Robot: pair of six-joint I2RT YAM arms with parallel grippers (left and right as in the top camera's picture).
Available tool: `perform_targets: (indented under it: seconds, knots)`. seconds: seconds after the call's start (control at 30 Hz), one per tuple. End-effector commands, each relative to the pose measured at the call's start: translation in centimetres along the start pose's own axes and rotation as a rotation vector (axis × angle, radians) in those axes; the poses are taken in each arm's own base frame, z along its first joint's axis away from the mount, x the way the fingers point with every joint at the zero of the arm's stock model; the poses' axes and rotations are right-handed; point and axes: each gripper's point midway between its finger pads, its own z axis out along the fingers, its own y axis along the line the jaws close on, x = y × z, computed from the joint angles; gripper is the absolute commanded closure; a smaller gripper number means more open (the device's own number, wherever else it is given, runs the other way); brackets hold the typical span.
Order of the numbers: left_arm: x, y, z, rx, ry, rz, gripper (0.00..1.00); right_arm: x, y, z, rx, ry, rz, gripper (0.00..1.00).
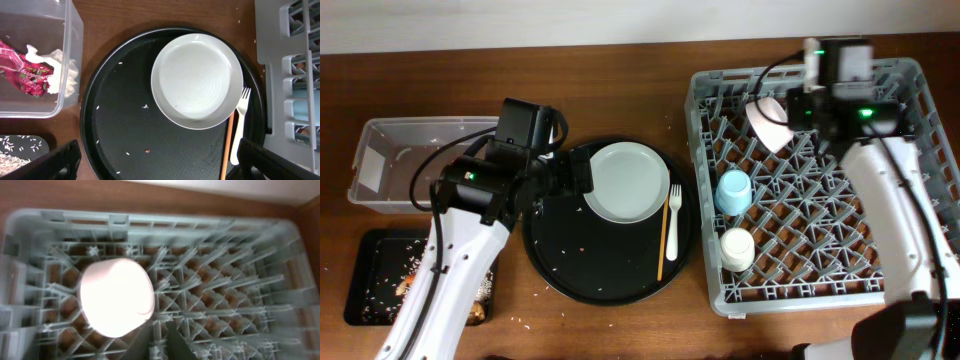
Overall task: Sort waste into correct bins and load items into the dishwasher rack
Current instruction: 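Set the pink bowl upright at the back of the rack, then move right gripper to the white plate and grasp its edge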
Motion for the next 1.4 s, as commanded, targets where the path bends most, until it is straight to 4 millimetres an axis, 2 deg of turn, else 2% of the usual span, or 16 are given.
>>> perform_targets:
  seconds: [0.0,0.07,0.17,0.23,0.33,0.4,0.5,0.57,0.63,0.73,0.8,0.83,0.93,1.1,1.2,1.37]
  knots:
    - [-0.8,0.2,-0.8,-0.002,-0.035,-0.006,0.01,2.1,2.3,3.0,-0.330,0.086,0.165,0.94]
    - [-0.8,0.2,-0.8,-0.002,-0.035,-0.006,0.01,4.7,4.2,6.8,-0.397,0.200,0.175,0.94]
    - [-0.8,0.2,-0.8,-0.002,-0.035,-0.006,0.01,5.2,6.0,7.3,-0.456,0.226,0.169,0.92]
    - [-0.8,0.2,-0.8,-0.002,-0.035,-0.006,0.01,3.9,7.8,5.5,-0.597,0.200,0.185,0.89]
    - [-0.8,0.2,-0.8,-0.002,-0.035,-0.006,0.01,0.4,6.1,1.2,-0.556,0.102,0.169,0.94]
    - [-0.8,0.2,-0.8,-0.002,-0.035,-0.006,0.01,0.1,5.9,-2.2,-0.554,0.100,0.235,0.93]
    - [-0.8,0.2,-0.8,-0.002,-0.035,-0.006,0.01,3.0,6.5,-7.2,-0.594,0.198,0.260,0.83]
    - [-0.8,0.2,-0.8,-0.002,-0.035,-0.006,0.01,5.7,6.8,-8.6,-0.595,0.316,0.284,0.63]
    - [-0.8,0.2,-0.8,-0.002,-0.035,-0.006,0.01,7.1,7.3,-9.4,-0.616,0.390,0.303,0.61]
    - [-0.8,0.2,-0.8,-0.002,-0.035,-0.006,0.01,7.6,9.8,-10.7,-0.695,0.427,0.264,0.62]
    - [-0.8,0.1,-0.8,0.000,-0.036,-0.008,0.01,7.9,12.6,-11.6,-0.739,0.437,0.181,0.62]
    - [-2.2,-0.1,-0.9,0.009,-0.092,-0.015,0.01,8.1,15.0,-12.4,-0.773,0.436,0.108,0.62]
    - [-2.0,2.3,-1.0,-0.100,-0.089,-0.030,0.01,7.9,19.6,-13.6,-0.816,0.385,-0.024,0.62]
    - [-2.0,11.9,-1.7,-0.257,-0.060,-0.264,0.01,8.4,25.6,-10.6,-0.586,0.308,-0.133,0.52]
    - [-2.0,12.7,-1.8,-0.270,-0.060,-0.286,0.01,9.5,28.4,-4.8,-0.516,0.338,-0.168,0.52]
    - [-2.0,12.7,-1.8,-0.270,-0.060,-0.286,0.01,10.8,27.7,1.9,-0.298,0.341,-0.181,0.51]
